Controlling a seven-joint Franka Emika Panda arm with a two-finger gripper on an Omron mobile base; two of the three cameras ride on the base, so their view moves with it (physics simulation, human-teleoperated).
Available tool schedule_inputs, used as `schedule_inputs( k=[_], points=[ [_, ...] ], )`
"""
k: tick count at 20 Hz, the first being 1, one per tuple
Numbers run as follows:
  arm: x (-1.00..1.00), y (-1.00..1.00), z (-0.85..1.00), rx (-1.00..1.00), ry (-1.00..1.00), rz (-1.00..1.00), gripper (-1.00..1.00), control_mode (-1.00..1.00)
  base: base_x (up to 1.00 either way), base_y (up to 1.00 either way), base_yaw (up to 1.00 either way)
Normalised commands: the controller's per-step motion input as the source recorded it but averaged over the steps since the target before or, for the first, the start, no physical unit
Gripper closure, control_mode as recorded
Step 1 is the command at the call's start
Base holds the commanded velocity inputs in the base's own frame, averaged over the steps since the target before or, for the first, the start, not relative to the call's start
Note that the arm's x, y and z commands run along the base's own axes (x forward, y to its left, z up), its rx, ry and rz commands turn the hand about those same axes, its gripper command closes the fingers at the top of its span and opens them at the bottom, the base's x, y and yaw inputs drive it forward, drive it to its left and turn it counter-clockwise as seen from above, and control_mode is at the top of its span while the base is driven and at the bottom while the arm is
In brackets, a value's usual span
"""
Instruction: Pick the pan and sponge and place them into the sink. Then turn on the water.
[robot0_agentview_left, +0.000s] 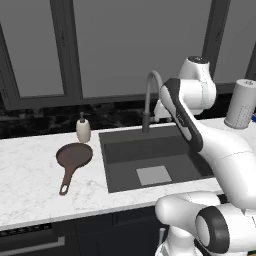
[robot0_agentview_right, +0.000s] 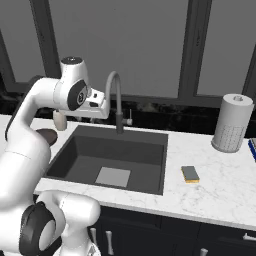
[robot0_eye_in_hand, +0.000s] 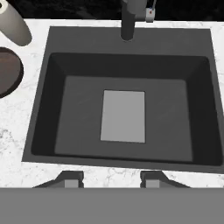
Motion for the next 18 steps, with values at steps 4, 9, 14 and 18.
schedule_inputs(
  k=[4,9,14,18],
  points=[
    [-0.21,0.72,0.00,0.00,-0.05,0.06,-1.00,-1.00,0.00,0.00,0.00],
    [-0.43,1.00,0.00,-0.06,-0.08,0.03,-1.00,-1.00,0.00,0.00,0.00],
    [-0.26,1.00,0.00,-0.12,-0.01,0.01,-1.00,-1.00,0.00,0.00,0.00],
    [-0.05,0.89,-0.28,-0.20,0.15,0.03,-1.00,-1.00,0.00,0.00,0.00]
  ],
)
